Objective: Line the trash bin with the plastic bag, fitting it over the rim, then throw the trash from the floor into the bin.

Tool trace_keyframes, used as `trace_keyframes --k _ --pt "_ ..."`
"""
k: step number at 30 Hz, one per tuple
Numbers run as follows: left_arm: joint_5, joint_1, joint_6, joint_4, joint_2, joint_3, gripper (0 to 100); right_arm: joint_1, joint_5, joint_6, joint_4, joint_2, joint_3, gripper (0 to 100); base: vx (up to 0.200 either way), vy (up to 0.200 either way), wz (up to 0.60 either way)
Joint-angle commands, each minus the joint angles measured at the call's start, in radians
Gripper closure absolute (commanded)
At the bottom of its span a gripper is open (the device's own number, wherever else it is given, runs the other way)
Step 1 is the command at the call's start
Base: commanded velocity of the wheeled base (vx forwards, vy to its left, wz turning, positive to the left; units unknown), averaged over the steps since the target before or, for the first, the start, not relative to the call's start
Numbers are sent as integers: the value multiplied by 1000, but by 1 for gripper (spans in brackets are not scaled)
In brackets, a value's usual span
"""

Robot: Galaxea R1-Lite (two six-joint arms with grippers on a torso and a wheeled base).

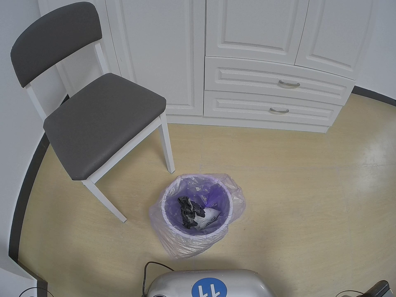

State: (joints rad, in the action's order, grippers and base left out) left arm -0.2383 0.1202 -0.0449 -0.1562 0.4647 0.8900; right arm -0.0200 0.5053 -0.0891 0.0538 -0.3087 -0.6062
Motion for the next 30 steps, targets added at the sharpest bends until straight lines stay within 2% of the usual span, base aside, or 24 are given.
trace_keyframes --k 1,6,13,17,20,25,30 --pt "-12 -1 0 -91 -138 27 0 0 2 5 109 252 0 0 0 0 0" --pt "-12 -1 -1 -123 -173 47 0 18 -1 14 161 309 2 0 0 0 0" --pt "-12 -5 -3 -178 -244 41 0 18 -8 17 153 309 -14 0 0 0 0" --pt "-6 -77 -4 -246 -301 29 0 18 -10 19 153 309 -46 0 0 0 0" --pt "19 -123 -10 -270 -367 -5 0 20 1 16 153 309 -53 0 0 0 0" --pt "99 -125 -9 -293 -442 -36 0 20 -4 20 149 309 -70 0 0 0 0" --pt "85 -120 -7 -319 -462 -31 0 20 -14 20 129 309 -83 0 0 0 0"
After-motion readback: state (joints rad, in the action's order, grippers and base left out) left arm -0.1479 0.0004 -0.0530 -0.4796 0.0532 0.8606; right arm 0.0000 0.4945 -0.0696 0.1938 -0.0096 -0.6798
